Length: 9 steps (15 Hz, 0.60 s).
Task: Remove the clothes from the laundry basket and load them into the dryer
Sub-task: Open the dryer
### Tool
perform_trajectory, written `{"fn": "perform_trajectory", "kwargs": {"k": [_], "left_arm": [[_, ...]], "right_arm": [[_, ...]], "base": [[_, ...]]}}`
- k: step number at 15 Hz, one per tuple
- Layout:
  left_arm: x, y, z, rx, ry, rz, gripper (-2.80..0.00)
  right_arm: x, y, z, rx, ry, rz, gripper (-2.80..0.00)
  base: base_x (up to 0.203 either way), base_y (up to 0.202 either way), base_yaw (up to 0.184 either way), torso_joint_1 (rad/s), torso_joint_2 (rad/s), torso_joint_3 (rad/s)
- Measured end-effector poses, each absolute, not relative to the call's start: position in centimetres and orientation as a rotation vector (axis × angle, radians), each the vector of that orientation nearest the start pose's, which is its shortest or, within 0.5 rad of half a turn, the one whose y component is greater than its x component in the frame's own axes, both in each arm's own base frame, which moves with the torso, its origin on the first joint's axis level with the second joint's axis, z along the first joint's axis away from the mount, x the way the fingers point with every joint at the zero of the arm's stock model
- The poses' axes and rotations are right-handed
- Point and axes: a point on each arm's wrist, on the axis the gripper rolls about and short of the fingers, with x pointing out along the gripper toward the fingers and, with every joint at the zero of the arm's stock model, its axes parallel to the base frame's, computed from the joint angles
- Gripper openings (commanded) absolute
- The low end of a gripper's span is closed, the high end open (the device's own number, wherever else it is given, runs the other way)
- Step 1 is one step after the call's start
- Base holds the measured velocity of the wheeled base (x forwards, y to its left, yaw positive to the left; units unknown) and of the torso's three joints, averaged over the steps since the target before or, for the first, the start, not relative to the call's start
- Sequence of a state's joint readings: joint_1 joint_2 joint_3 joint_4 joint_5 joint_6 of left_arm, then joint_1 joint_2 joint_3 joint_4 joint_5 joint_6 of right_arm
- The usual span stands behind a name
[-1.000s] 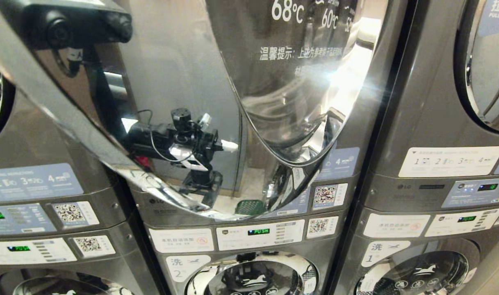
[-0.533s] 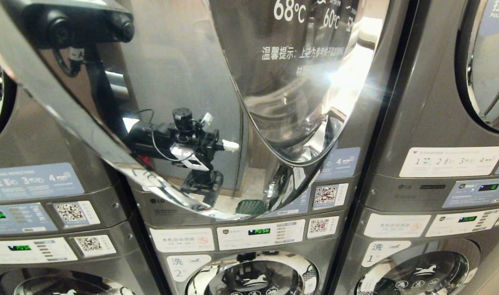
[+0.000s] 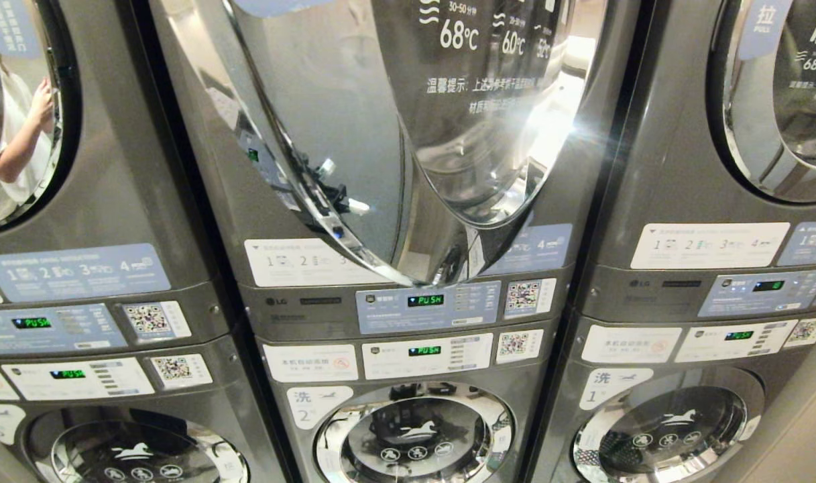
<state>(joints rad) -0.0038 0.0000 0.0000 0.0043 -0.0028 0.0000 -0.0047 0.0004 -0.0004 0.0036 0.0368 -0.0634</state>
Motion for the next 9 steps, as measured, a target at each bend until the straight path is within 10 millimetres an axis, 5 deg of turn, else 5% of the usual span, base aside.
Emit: {"fn": "perform_trajectory", "kwargs": {"k": [9], "left_arm": [[-2.28,0.0,7.5,0.001,0.004,-0.007,-2.8]], "right_arm": [[-2.28,0.09,7.51,-0.063,0.003,0.032,-2.8]], "base": [[-0.179,0.0,0.001,0.002,0.0,0.003]]}}
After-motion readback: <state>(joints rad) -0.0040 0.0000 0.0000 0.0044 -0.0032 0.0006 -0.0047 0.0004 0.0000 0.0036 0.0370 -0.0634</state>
